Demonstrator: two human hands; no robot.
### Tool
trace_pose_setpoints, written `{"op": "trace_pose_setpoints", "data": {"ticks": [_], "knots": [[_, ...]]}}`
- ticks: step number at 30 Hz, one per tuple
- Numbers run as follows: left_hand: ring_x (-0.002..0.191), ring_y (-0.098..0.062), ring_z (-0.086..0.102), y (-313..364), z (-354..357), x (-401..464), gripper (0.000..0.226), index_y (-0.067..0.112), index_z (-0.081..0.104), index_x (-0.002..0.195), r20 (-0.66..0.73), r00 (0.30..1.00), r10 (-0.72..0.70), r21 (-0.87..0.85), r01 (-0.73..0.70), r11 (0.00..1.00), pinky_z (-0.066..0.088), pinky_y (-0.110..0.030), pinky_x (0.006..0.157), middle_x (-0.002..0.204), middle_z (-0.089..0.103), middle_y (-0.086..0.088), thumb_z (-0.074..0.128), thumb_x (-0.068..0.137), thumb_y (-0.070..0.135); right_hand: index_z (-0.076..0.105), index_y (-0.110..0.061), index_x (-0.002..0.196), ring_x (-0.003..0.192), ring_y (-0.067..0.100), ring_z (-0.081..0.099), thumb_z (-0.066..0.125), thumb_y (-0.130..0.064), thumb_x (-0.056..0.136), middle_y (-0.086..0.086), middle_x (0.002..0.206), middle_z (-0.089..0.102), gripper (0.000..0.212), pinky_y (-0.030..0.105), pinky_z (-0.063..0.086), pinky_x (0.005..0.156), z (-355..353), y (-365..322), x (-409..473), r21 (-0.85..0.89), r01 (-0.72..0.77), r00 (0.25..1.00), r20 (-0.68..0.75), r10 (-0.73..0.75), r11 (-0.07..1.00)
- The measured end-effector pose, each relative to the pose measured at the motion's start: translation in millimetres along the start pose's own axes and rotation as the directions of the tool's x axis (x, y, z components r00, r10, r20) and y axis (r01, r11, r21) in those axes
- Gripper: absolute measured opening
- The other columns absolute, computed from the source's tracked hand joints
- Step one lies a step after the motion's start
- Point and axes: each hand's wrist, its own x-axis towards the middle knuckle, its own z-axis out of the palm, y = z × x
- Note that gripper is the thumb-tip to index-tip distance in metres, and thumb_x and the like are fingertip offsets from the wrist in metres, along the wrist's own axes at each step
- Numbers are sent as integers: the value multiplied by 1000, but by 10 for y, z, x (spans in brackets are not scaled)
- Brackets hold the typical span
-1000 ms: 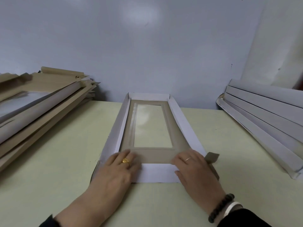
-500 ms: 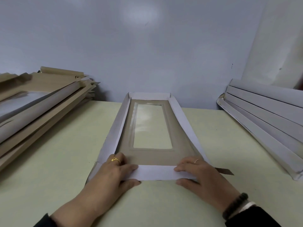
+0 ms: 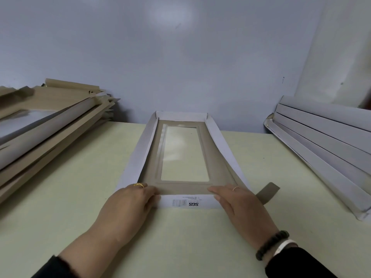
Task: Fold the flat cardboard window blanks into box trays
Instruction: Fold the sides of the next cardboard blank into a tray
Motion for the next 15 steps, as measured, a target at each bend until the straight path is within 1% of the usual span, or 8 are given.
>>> {"op": "trace_pose_setpoints", "data": {"ticks": [5,7,9,11,12,13,14,15], "knots": [[83,-12,45,27,15,34,30,24,54,101,-12,999,-48,120,49,991,31,-25,63,85,44,8,25,100,33,53,-29,127,101,16,52,33,-27,100,-2,104,60,34,23,36,85,68,26,69,-108,-14,1000,16,15,994],[77,-19,53,73,10,33,23,18,62,96,-10,1000,-15,197,16,980,39,-28,61,80,50,3,39,97,19,51,-28,128,100,17,51,32,-26,100,-2,104,59,35,25,37,84,97,22,91,-185,-29,999,35,36,982],[70,-23,62,81,40,7,29,14,70,92,-18,998,66,298,-58,953,50,-28,60,74,61,0,43,82,18,60,-21,119,90,23,55,49,-20,94,3,94,59,28,29,41,78,94,-21,111,-236,-73,996,40,85,969],[90,-25,67,138,21,-5,48,12,69,107,50,997,63,278,-75,958,55,-35,76,92,70,-2,31,85,32,70,-16,98,75,24,59,71,-8,74,3,81,60,26,29,45,68,101,-55,136,-282,-60,997,30,71,958],[107,-26,62,175,30,-6,58,15,62,121,97,994,43,247,-66,967,51,-36,89,112,67,-4,21,90,43,68,-16,99,80,23,59,69,-5,71,3,88,62,29,28,45,72,119,-93,145,-312,-44,995,74,71,949],[127,-25,46,218,43,-2,70,20,46,136,159,987,25,212,-59,976,38,-32,104,136,52,-5,7,89,54,64,-17,108,93,23,58,61,-4,76,2,104,61,34,28,43,82,144,-135,150,-297,-3,994,100,34,955],[141,-22,23,226,111,10,79,27,24,146,197,980,30,155,-61,986,18,-29,113,152,27,-2,-5,83,63,59,-16,117,106,21,55,56,-4,79,1,117,59,39,27,41,91,196,-153,148,-248,48,994,107,-22,968],[144,-17,3,220,166,25,81,34,6,148,224,974,26,100,-50,994,2,-27,115,157,6,4,-11,77,68,59,-14,119,110,18,56,61,-4,78,0,121,59,42,25,43,94,225,-184,146,-189,89,991,112,-68,978]]}}
